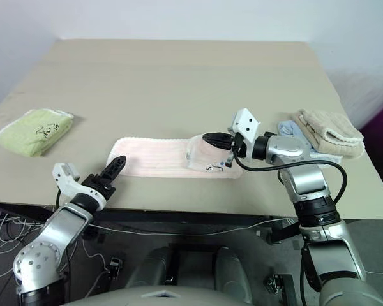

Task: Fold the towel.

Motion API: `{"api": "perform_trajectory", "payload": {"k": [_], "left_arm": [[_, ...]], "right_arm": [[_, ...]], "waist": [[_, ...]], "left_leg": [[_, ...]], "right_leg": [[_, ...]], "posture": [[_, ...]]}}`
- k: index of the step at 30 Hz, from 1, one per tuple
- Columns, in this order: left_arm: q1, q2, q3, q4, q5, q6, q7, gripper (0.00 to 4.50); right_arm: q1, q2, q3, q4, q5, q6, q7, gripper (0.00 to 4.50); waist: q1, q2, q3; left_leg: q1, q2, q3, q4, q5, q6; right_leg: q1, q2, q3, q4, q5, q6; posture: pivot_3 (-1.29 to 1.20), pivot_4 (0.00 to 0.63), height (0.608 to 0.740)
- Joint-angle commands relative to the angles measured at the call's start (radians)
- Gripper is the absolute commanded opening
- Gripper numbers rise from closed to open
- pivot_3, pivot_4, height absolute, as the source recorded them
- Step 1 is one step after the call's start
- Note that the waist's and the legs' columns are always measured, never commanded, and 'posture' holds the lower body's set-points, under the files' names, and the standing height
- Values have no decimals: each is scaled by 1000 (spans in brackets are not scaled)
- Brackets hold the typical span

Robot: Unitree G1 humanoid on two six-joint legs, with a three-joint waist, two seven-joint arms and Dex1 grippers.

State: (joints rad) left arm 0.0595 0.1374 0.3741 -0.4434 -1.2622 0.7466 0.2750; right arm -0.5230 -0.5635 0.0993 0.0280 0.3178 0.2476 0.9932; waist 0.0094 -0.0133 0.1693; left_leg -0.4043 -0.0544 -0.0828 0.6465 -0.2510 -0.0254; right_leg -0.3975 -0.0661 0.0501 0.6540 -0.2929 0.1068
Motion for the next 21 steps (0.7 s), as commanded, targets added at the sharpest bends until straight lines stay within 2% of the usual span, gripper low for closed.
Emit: {"api": "perform_trajectory", "payload": {"k": [1,4,15,21], "left_arm": [[-19,-5,-15,60,-31,13,46,4476],[-34,-7,-10,68,-53,5,55,3853],[-52,-13,22,90,-80,-62,30,19],[-68,-4,57,91,-84,-125,-10,19]], "right_arm": [[6,-7,-35,-52,6,-8,-15,15],[26,-13,-43,-69,4,-6,-29,0],[60,-18,-51,-90,-5,-8,-51,0],[62,-17,-52,-90,-7,-10,-56,0]], "waist": [[5,0,0],[6,1,0],[3,0,0],[1,-1,0]], "left_leg": [[0,0,0,0,0,0],[0,-1,0,0,0,0],[-1,-1,0,0,0,0],[-1,0,0,-1,0,0]], "right_leg": [[0,0,0,0,0,0],[1,-1,0,-1,0,0],[0,0,0,-3,0,0],[0,0,0,-3,0,0]], "posture": [[0,150,740],[0,150,740],[0,150,740],[0,150,740]]}}
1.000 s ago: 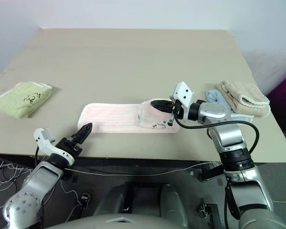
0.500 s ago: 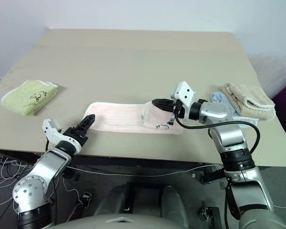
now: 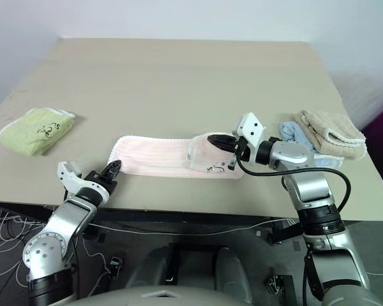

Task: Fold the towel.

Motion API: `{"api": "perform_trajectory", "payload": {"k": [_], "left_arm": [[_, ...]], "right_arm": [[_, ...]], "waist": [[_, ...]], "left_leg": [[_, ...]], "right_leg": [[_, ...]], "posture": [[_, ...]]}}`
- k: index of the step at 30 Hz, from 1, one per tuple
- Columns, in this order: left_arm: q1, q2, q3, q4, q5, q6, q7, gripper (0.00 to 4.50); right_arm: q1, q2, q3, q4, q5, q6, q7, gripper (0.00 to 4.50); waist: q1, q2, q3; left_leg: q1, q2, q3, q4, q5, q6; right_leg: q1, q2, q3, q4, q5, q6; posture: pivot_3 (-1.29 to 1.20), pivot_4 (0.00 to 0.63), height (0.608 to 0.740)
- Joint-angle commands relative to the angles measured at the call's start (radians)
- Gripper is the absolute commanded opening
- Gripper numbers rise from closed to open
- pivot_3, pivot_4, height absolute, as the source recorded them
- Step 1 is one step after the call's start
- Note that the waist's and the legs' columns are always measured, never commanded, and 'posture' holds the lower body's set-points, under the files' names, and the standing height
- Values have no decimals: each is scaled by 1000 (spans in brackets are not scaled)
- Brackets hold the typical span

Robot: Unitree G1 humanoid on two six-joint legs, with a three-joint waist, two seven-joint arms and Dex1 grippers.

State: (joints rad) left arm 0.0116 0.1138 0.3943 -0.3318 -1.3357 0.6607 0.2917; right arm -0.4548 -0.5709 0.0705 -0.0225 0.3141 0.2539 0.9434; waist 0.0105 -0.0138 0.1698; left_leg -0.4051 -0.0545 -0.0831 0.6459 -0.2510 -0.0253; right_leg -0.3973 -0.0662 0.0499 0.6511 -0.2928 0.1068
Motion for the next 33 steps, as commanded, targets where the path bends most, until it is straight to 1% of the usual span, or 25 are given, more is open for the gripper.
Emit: {"api": "perform_trajectory", "payload": {"k": [1,3,7,9,12,15,18,20,24,26,28,33], "left_arm": [[-26,42,50,-20,-4,-45,-40,19],[-38,85,88,-12,-6,-62,-68,19],[-49,200,147,11,3,-71,-157,19],[-56,248,149,14,19,-68,-209,19],[-78,308,105,-8,60,-55,-301,19],[-103,374,-3,-61,151,-34,-421,19],[-130,439,-139,-109,236,-19,-597,19],[-151,461,-196,-113,277,-18,-670,19],[-229,494,-399,-129,429,-15,-808,19],[-266,496,-477,-123,503,-27,-855,19],[-313,471,-540,-104,553,-23,-877,19],[-417,384,-603,-43,618,9,-876,19]], "right_arm": [[-6,-11,-25,-39,-3,-17,-8,0],[-3,-13,-29,-42,-4,-16,-11,0],[6,-23,-42,-49,-7,-15,-19,0],[9,-27,-49,-49,-8,-14,-26,0],[17,-30,-58,-55,-10,-12,-35,0],[27,-31,-66,-65,-10,-8,-49,0],[37,-34,-75,-72,-11,-3,-62,0],[39,-35,-78,-72,-10,-2,-68,0],[51,-39,-88,-84,-8,2,-86,0],[53,-41,-91,-85,-8,4,-93,0],[63,-43,-95,-95,-8,6,-101,0],[76,-48,-103,-109,-6,14,-114,0]], "waist": [[0,0,0],[-2,0,0],[-4,0,0],[-3,0,0],[0,0,0],[3,0,0],[-1,0,1],[-1,1,1],[-5,2,2],[-6,2,2],[-5,2,2],[-3,2,2]], "left_leg": [[0,0,0,0,0,0],[0,0,0,0,0,0],[0,0,0,-1,0,0],[0,0,0,-1,0,0],[-1,0,0,-1,0,0],[-1,0,0,-1,0,0],[-2,0,0,-1,0,0],[-2,0,0,-2,0,0],[-2,1,0,-3,0,0],[-2,1,1,-3,0,0],[-2,1,1,-3,0,0],[-2,1,1,-3,0,0]], "right_leg": [[0,0,0,0,0,0],[0,0,0,0,0,0],[-1,1,0,0,0,0],[-1,0,0,-1,0,0],[-1,0,0,-1,0,0],[-1,0,0,-2,0,-1],[-1,0,0,-3,0,-1],[-1,0,0,-3,0,-1],[-2,0,0,-3,0,-1],[-2,0,0,-3,0,-1],[-2,0,0,-3,0,-1],[-3,0,0,-3,1,-1]], "posture": [[0,150,740],[0,150,740],[0,150,740],[0,150,740],[0,150,740],[0,150,740],[0,150,740],[0,150,740],[0,150,740],[0,150,740],[0,150,740],[0,150,740]]}}
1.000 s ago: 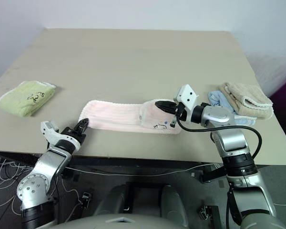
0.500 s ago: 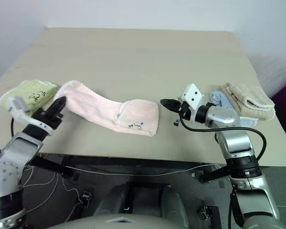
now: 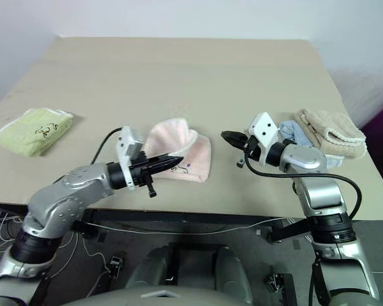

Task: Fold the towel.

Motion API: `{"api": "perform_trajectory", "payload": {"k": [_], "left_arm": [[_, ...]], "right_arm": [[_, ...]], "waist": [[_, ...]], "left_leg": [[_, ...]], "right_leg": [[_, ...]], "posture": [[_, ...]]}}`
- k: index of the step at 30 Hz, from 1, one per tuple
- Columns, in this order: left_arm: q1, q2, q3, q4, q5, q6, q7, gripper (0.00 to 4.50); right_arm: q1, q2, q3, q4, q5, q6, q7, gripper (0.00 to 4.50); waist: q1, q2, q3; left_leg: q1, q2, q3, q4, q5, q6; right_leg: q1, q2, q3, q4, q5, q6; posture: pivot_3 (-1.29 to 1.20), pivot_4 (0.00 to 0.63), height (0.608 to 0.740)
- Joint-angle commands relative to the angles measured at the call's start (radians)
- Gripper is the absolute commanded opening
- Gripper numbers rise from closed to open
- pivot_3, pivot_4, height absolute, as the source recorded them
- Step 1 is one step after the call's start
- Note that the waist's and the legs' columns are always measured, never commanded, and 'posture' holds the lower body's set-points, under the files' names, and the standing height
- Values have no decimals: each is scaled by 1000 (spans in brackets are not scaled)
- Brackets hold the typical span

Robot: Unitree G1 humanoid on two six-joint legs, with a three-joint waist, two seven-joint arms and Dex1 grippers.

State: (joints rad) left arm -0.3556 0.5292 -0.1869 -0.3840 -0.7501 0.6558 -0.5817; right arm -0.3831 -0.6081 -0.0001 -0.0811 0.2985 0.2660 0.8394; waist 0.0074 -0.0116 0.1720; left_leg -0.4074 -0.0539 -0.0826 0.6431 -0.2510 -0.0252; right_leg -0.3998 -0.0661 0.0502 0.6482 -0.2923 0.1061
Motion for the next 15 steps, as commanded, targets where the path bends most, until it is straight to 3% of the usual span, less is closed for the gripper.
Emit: {"api": "perform_trajectory", "payload": {"k": [1,11,15], "left_arm": [[-65,-46,-32,18,44,23,-3,19],[-113,-113,-45,55,37,166,-47,19],[-103,-111,-24,46,23,206,-61,1008]], "right_arm": [[7,-12,-34,-55,10,3,-12,0],[31,-18,-52,-87,10,17,-28,0],[29,-16,-48,-85,7,16,-30,0]], "waist": [[1,0,0],[-3,0,0],[-3,0,0]], "left_leg": [[0,0,0,0,0,0],[0,0,0,0,0,0],[0,0,0,1,0,0]], "right_leg": [[0,0,0,0,0,0],[0,1,0,0,0,1],[0,1,0,0,0,1]], "posture": [[0,150,740],[0,150,740],[0,150,740]]}}
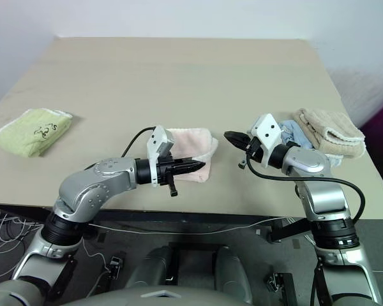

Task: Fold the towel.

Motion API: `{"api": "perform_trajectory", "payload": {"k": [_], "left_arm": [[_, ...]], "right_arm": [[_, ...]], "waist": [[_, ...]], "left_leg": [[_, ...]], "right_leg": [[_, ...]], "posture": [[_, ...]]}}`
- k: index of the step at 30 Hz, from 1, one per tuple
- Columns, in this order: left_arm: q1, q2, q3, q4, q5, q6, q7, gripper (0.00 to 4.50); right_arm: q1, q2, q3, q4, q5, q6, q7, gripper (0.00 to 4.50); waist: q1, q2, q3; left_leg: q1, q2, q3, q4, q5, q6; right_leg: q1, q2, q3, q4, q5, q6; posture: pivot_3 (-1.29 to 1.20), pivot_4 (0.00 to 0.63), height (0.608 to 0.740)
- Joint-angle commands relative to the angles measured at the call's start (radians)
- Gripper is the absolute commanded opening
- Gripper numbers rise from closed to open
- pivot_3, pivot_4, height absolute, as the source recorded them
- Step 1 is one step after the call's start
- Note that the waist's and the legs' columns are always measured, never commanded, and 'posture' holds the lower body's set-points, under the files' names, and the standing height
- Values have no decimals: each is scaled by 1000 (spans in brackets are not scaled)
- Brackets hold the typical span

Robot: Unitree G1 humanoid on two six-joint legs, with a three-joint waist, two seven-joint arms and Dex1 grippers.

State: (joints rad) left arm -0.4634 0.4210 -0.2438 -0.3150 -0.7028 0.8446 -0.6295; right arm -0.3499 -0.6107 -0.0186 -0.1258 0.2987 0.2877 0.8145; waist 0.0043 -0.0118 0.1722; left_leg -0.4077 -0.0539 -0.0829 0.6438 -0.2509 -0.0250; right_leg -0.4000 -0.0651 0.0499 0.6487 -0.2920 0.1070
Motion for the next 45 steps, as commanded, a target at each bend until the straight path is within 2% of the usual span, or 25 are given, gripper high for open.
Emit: {"api": "perform_trajectory", "payload": {"k": [1,7,10,14,17,21,26,31,32,39,43,45], "left_arm": [[4,-6,36,-22,-24,21,-12,1341],[13,-58,114,-43,-91,54,11,3433],[16,-80,180,-54,-161,68,17,4324],[1,-90,287,-47,-189,31,58,4324],[-1,-17,277,8,-41,-55,57,4324],[7,31,249,92,75,-170,18,3474],[10,42,201,165,172,-263,-44,1889],[28,41,129,228,261,-322,-91,181],[31,43,107,249,291,-331,-94,34],[48,33,2,365,446,-436,-119,34],[55,24,-1,401,480,-465,-126,34],[53,-2,47,385,434,-461,-127,34]], "right_arm": [[-7,-13,-27,-38,6,-6,-5,0],[-20,-13,-22,-25,4,-10,0,0],[-28,-14,-20,-18,1,-10,2,0],[-40,-3,-16,-18,10,-2,0,0],[-57,28,-9,-26,31,27,-15,0],[-84,92,28,-31,43,60,-31,0],[-113,189,92,1,45,88,-42,0],[-87,252,180,94,-22,54,-52,0],[-81,261,191,114,-34,49,-57,0],[-46,282,243,231,-109,-2,-67,0],[-38,284,238,231,-121,-17,-72,0],[-34,275,224,208,-118,-29,-73,0]], "waist": [[0,0,0],[1,0,0],[0,0,0],[0,0,0],[-1,0,0],[-1,0,0],[1,0,0],[0,0,0],[0,0,0],[-6,0,-1],[-12,1,-1],[-12,1,-1]], "left_leg": [[0,0,0,0,0,0],[0,0,0,0,0,0],[0,0,0,0,0,0],[0,0,0,0,0,0],[0,0,0,0,0,0],[0,0,0,0,0,0],[0,0,0,0,0,0],[-1,-1,0,0,0,0],[-1,0,0,0,0,0],[-1,0,0,0,0,-1],[0,0,0,0,0,-1],[0,0,0,0,0,-1]], "right_leg": [[0,0,0,0,0,0],[0,0,0,0,0,0],[0,0,0,0,0,0],[0,0,0,0,0,0],[0,0,0,0,0,0],[0,1,0,0,0,0],[-1,0,0,0,0,0],[-2,0,0,1,0,0],[-2,0,0,1,0,0],[-3,0,0,2,0,0],[-2,0,0,2,0,0],[-2,0,0,2,0,0]], "posture": [[0,150,740],[0,150,740],[0,150,740],[0,150,740],[0,150,740],[0,150,740],[0,150,740],[0,150,740],[0,150,740],[0,150,740],[0,150,740],[0,150,740]]}}
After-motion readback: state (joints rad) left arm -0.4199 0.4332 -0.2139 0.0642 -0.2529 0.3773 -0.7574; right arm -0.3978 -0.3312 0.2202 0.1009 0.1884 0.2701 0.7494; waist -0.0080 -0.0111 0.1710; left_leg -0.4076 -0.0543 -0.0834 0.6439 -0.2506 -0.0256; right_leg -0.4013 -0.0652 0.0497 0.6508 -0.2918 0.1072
